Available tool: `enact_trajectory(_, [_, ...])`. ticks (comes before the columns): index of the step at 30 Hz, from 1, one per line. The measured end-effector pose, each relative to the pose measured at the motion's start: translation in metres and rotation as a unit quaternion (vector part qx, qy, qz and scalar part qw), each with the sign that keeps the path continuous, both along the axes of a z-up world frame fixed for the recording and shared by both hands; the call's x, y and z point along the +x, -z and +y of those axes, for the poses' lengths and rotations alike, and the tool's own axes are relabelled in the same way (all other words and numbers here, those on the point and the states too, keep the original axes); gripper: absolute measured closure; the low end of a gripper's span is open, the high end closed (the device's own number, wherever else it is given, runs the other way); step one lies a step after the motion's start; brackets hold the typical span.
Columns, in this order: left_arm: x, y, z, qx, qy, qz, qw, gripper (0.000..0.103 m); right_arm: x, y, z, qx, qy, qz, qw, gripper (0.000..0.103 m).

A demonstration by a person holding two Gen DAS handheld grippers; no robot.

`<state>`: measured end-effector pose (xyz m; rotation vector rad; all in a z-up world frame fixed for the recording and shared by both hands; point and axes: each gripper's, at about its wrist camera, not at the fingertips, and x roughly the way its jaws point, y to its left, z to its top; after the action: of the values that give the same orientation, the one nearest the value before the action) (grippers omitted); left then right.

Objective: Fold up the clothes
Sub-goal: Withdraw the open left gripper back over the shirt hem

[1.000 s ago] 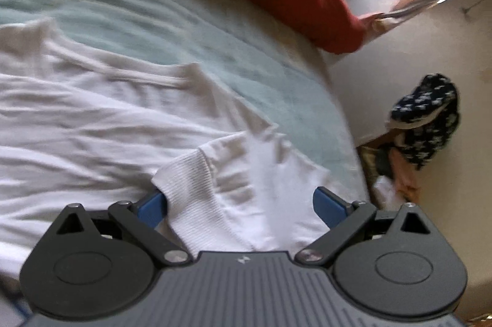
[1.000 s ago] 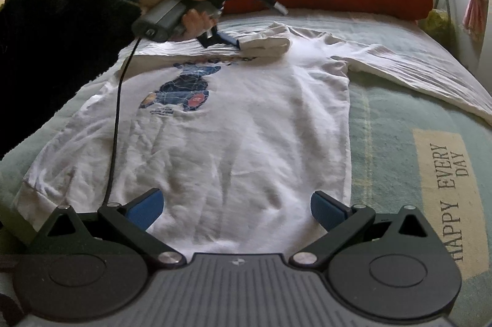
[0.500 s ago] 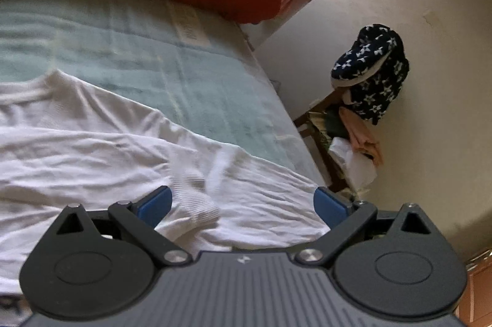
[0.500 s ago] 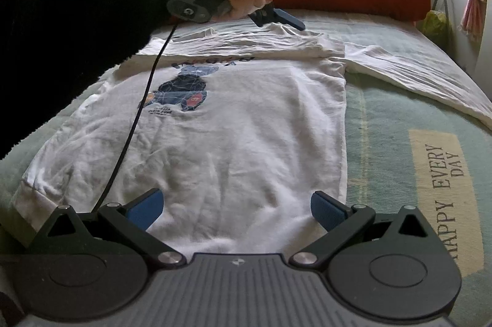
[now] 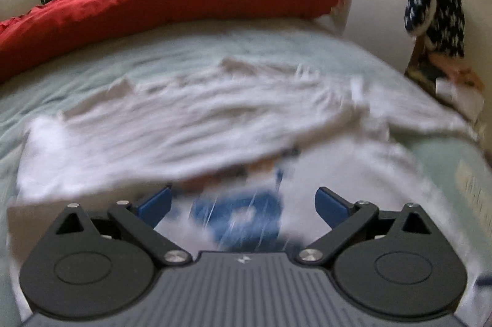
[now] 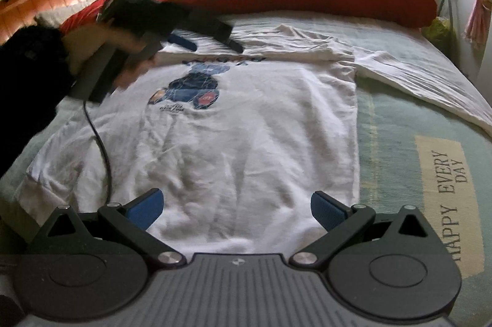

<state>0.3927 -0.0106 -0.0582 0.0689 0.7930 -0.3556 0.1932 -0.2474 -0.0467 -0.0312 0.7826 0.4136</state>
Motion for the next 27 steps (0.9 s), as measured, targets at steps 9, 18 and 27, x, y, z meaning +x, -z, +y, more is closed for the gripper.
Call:
enact_trajectory(9, [-0.006, 0.006, 0.061, -0.015, -0.019, -0.044, 0.9987, 0.001, 0.002, -0.003, 0.025, -0.037, -0.014, -0.001, 0.999, 0.000])
enact_trajectory(18, [0.017, 0.024, 0.153, -0.208, -0.162, -0.052, 0.9631, 0.001, 0.009, -0.002, 0.043, -0.057, -0.026, 0.001, 0.998, 0.000])
enact_trajectory(27, [-0.005, 0.017, 0.159, -0.201, -0.193, -0.042, 0.9596, 0.005, 0.013, 0.002, 0.047, -0.057, -0.031, 0.005, 0.998, 0.000])
